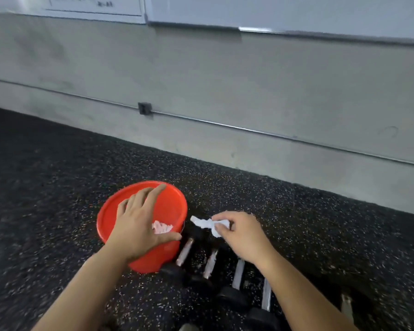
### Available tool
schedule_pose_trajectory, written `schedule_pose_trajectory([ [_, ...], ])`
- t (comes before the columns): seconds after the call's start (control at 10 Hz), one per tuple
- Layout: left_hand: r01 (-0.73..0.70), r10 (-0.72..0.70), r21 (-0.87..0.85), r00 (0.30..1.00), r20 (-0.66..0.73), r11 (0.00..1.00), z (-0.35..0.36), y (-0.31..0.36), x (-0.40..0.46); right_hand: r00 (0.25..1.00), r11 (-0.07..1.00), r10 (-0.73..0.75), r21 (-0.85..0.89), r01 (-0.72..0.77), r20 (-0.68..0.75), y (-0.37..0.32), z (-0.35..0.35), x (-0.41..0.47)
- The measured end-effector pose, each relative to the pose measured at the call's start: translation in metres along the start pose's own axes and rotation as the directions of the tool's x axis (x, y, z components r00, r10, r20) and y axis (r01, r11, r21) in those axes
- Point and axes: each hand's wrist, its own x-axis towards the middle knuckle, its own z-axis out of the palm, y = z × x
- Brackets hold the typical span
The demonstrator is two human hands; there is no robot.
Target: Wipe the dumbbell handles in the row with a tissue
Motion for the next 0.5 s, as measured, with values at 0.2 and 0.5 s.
schedule_pose_trajectory([
  [0.2, 0.202, -0.207, 0.058, 0.972, 0.108, 0.978, -0.003, -0.028, -0.007, 0.938, 0.950, 0.149, -0.308, -0.048, 0.314, -0.013, 0.053, 0.028],
  [0.5, 0.291, -0.291, 0.035, 0.956, -0.028, 0.956, -0.007, -0.034, -0.006, 0.997, 0.979, 0.005, 0.204, -0.022, 0.081, -0.031, 0.079, 0.048],
])
